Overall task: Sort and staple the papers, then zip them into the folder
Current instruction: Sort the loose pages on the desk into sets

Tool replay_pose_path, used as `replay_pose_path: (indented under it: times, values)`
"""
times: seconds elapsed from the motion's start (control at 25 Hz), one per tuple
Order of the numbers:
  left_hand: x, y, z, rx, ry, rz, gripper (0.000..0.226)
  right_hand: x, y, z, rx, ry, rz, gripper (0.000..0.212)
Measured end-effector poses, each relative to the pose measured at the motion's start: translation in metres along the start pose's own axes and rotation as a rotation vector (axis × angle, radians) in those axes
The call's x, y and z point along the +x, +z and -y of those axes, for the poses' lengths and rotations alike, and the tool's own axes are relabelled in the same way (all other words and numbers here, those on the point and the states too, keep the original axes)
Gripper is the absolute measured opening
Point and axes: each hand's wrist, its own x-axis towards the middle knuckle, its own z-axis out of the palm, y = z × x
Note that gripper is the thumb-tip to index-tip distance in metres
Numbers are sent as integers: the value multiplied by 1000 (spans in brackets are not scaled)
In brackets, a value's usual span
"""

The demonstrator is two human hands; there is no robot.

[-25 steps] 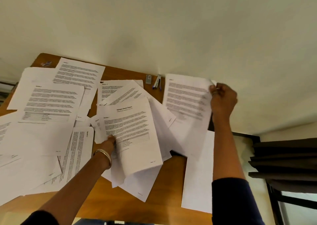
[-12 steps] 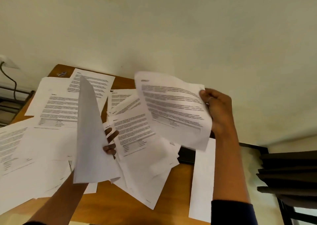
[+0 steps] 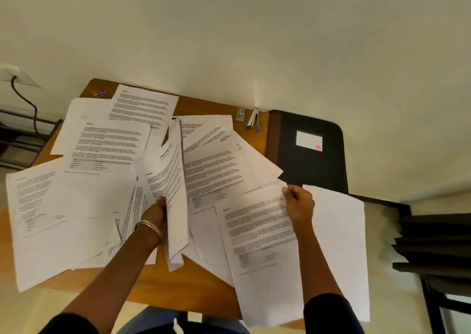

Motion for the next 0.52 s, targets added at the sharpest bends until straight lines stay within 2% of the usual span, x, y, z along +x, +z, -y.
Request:
replay_pose_path:
  times: [0.12,0.28,0.52]
  values:
    - [-6,4,4,-18,11,-33,54,-3,4,-8,27,8,-45,28]
    - [-15,12,7,19,3,-21,35,3,6,-12,8,38,-52,29]
    - [-24,21,15,67,47,-47,42,2,3,-7,47,60,-43,26]
